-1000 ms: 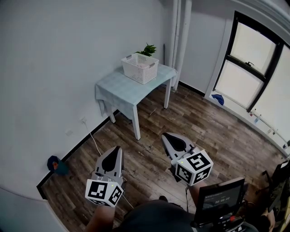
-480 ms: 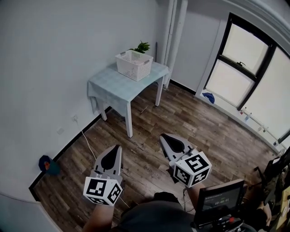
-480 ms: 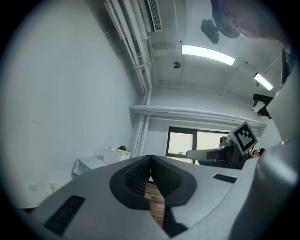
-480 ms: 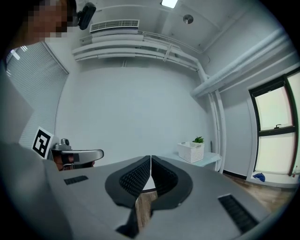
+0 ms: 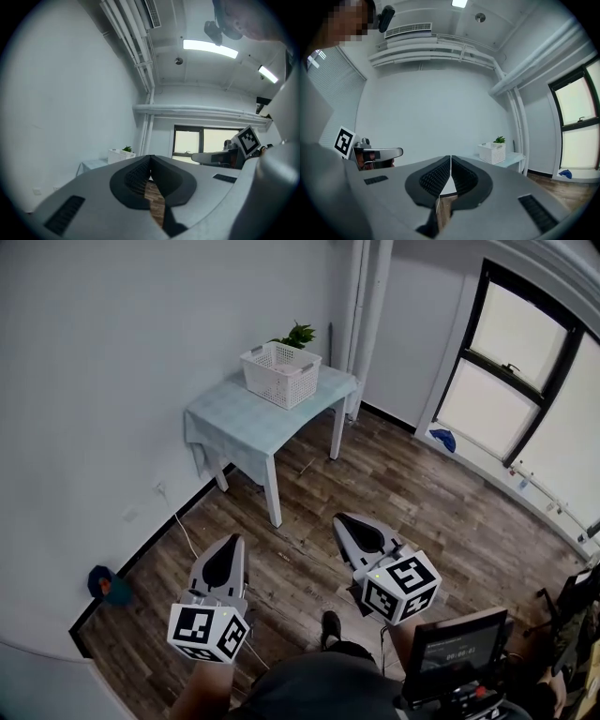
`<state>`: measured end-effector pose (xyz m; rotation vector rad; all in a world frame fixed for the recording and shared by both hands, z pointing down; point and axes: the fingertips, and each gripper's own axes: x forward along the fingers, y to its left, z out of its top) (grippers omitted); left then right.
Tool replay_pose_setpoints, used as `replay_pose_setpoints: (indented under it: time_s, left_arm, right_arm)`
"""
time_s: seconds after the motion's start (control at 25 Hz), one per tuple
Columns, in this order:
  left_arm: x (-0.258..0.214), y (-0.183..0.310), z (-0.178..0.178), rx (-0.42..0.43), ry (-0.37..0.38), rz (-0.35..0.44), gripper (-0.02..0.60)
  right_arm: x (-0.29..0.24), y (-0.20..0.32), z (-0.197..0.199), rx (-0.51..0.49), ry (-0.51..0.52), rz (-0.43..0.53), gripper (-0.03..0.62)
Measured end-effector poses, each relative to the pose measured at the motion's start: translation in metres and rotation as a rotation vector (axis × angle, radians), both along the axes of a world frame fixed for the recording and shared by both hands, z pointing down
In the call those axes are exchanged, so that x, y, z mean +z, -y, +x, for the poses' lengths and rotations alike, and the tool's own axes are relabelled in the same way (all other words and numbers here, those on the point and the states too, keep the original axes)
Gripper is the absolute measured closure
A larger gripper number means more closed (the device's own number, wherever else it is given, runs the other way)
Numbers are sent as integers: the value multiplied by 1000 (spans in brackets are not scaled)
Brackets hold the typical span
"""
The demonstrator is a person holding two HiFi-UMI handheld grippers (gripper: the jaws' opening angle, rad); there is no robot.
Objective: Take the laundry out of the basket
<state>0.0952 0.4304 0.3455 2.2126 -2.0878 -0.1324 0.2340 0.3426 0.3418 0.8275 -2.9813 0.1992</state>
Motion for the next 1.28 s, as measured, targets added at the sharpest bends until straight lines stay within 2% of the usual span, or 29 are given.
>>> replay_pose_setpoints:
  time_s: [0.24, 0.8, 1.0, 1.12, 1.28]
  left_arm:
    - [-7, 54, 15, 14, 19, 11, 574]
    - [-13, 169, 46, -21, 51, -15, 574]
    - [-12, 187, 36, -94, 63, -9, 574]
    - [-5, 198, 30, -89, 50, -32, 574]
    - [3, 221, 1, -87, 25, -35, 574]
  right_arm:
    - [-5, 59, 3, -29, 11, 13, 576]
    - [-10, 176, 30, -72, 49, 14, 576]
    - [-3, 205, 26, -80, 49, 2, 574]
    - [5, 219, 16, -83, 46, -25, 574]
    - [13, 239, -14, -87, 31, -33, 576]
